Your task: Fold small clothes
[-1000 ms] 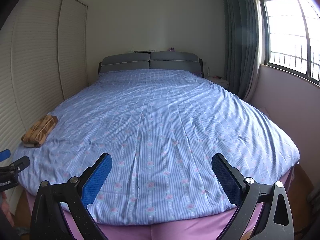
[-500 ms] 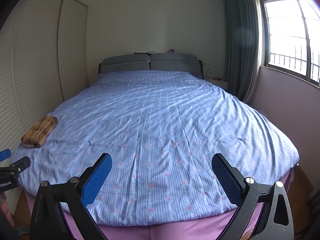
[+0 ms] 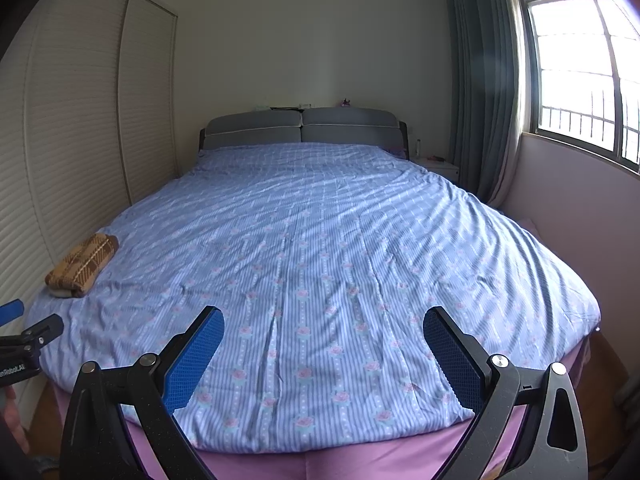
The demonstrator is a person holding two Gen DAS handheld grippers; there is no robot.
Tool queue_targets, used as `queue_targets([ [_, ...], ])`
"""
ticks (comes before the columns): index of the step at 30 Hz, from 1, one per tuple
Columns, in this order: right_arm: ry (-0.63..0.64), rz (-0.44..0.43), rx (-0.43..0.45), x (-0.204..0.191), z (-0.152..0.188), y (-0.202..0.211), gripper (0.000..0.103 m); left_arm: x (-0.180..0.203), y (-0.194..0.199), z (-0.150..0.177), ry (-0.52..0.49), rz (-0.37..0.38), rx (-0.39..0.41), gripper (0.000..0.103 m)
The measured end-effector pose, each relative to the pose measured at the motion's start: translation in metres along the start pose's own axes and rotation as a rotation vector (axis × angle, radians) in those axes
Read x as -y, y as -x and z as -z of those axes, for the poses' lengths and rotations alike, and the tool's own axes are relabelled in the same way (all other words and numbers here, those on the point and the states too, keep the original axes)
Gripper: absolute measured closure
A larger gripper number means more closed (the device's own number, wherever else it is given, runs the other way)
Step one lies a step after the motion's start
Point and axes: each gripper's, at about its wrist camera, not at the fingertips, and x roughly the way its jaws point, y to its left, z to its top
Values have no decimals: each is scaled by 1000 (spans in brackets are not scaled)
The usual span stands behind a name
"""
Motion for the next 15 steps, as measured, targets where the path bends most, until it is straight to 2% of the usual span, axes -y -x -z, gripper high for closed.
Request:
queue_targets([
  [15,-4,-8,5,-2,-1,2,2,-3,0,-1,7,-6,-7,0],
])
